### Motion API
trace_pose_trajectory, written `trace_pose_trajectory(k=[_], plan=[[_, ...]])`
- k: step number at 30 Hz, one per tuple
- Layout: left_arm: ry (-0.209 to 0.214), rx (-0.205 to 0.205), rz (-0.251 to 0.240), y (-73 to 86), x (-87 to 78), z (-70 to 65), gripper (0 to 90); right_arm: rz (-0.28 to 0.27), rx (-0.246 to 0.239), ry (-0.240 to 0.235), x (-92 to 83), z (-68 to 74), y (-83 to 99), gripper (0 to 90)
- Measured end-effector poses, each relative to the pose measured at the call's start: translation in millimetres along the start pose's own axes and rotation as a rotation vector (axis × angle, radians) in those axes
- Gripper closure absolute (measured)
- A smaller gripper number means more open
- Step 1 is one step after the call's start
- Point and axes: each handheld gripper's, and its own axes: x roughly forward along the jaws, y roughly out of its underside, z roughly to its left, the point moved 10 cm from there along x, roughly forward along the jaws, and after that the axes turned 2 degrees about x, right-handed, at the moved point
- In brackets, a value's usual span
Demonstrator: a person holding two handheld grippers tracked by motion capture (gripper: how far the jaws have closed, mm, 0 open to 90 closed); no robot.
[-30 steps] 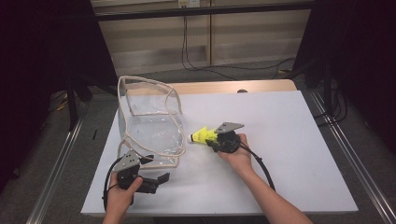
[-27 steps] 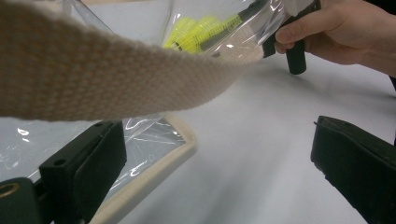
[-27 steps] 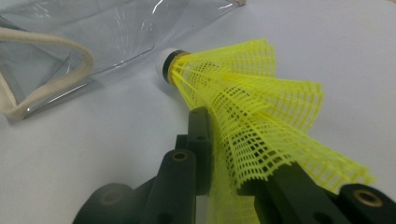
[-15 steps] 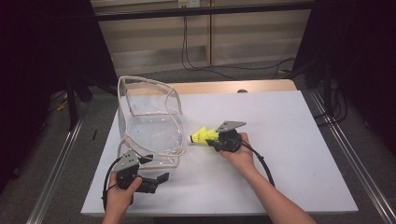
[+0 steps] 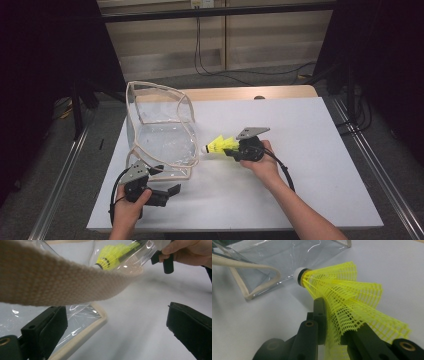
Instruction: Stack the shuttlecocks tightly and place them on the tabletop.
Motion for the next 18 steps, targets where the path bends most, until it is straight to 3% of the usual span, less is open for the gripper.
trace_pose_trajectory(k=[18], plan=[[-0.001, -0.002, -0.01, -3.0, -0.2, -1.2, 3.6, -0.024, 0.002, 0.0, -25.2, -2.6, -16.7, 82.9]])
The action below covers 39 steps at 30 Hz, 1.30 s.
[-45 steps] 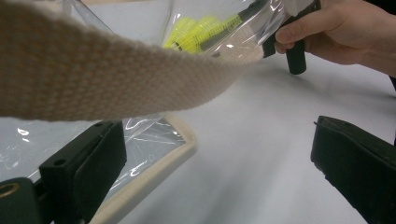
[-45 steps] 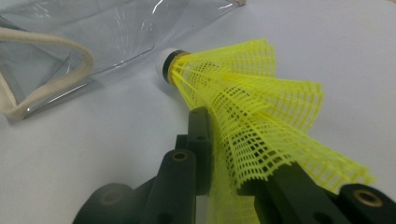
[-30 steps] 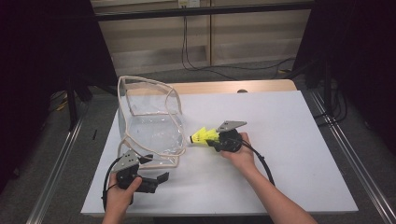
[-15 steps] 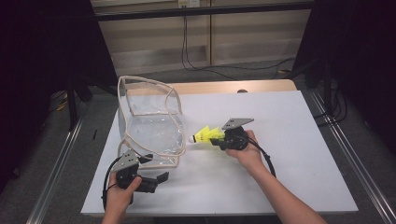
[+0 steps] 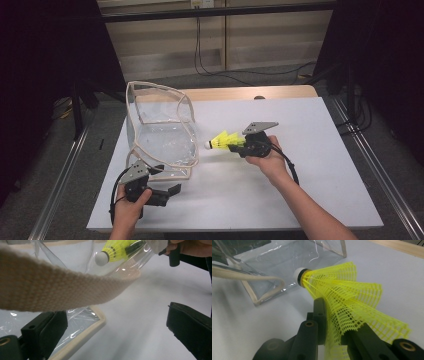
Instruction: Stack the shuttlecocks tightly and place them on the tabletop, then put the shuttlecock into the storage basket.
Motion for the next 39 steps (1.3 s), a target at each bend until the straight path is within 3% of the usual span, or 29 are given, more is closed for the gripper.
trace_pose_trajectory(k=[18, 24, 39], plan=[[-0.005, -0.005, 0.003, 2.2, -2.7, -0.5, 3.6, -0.031, -0.011, 0.006, -15.5, 2.2, -22.0, 82.9], [-0.001, -0.006, -0.001, 0.6, -0.8, -1.4, 3.6, -0.01, -0.023, 0.016, -20.3, 1.7, -26.9, 82.8], [0.002, -0.002, 0.0, -0.3, -0.1, -0.9, 3.6, -0.026, -0.025, 0.014, -33.0, -0.5, -45.2, 82.8]])
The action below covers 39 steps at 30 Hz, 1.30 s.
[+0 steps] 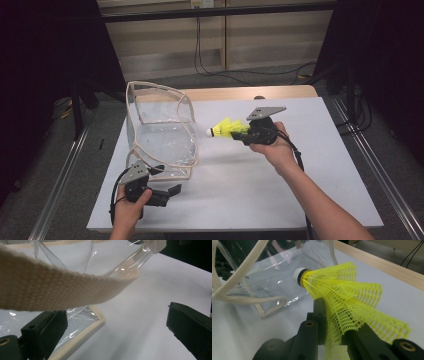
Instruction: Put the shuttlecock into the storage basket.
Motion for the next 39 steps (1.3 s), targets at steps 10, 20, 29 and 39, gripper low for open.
trace_pose_trajectory(k=[10, 20, 29, 39], plan=[[0.0, -0.003, 0.001, 0.1, 0.3, -0.5, 3.6, -0.004, -0.024, -0.001, -5.7, 5.6, -16.4, 82.7], [0.0, 0.002, 0.001, -0.3, 0.8, -0.2, 3.6, -0.01, -0.026, -0.003, -9.8, 8.7, -29.0, 82.8], [0.001, -0.002, -0.008, -1.2, 1.5, 0.6, 3.6, -0.02, -0.028, -0.005, -11.6, 12.9, -42.9, 82.8], [-0.004, 0.001, -0.001, -0.6, -0.2, 1.5, 3.6, -0.02, -0.033, 0.0, -11.3, 17.5, -54.6, 82.8]])
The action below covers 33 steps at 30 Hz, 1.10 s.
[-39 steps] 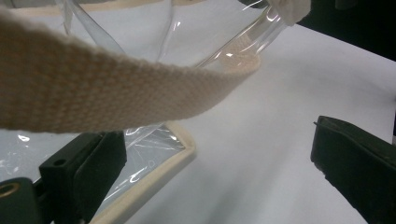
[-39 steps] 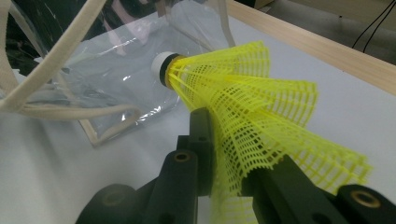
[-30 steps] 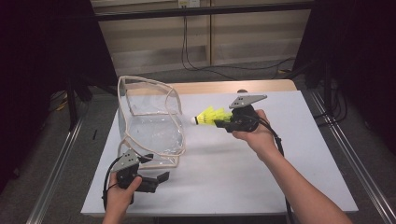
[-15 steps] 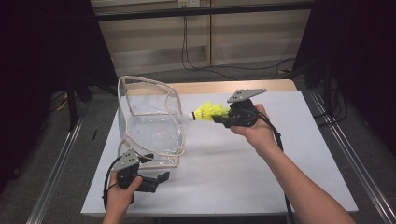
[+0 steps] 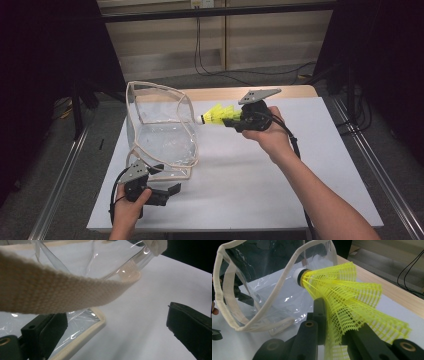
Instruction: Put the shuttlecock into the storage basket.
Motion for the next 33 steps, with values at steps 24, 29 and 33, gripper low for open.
trace_pose_trajectory(k=[24, 29, 33], plan=[[0.013, 0.002, -0.01, -2.4, -0.6, -2.5, 3.6, -0.014, -0.027, -0.018, 12.0, 28.4, -36.8, 82.8], [0.012, 0.002, -0.007, -2.2, -0.1, -2.8, 3.6, -0.01, -0.036, -0.026, 17.0, 35.5, -43.0, 82.8], [0.013, 0.004, -0.007, -1.8, 0.1, -2.7, 3.6, -0.006, -0.049, -0.031, 21.6, 41.0, -46.1, 82.7]])
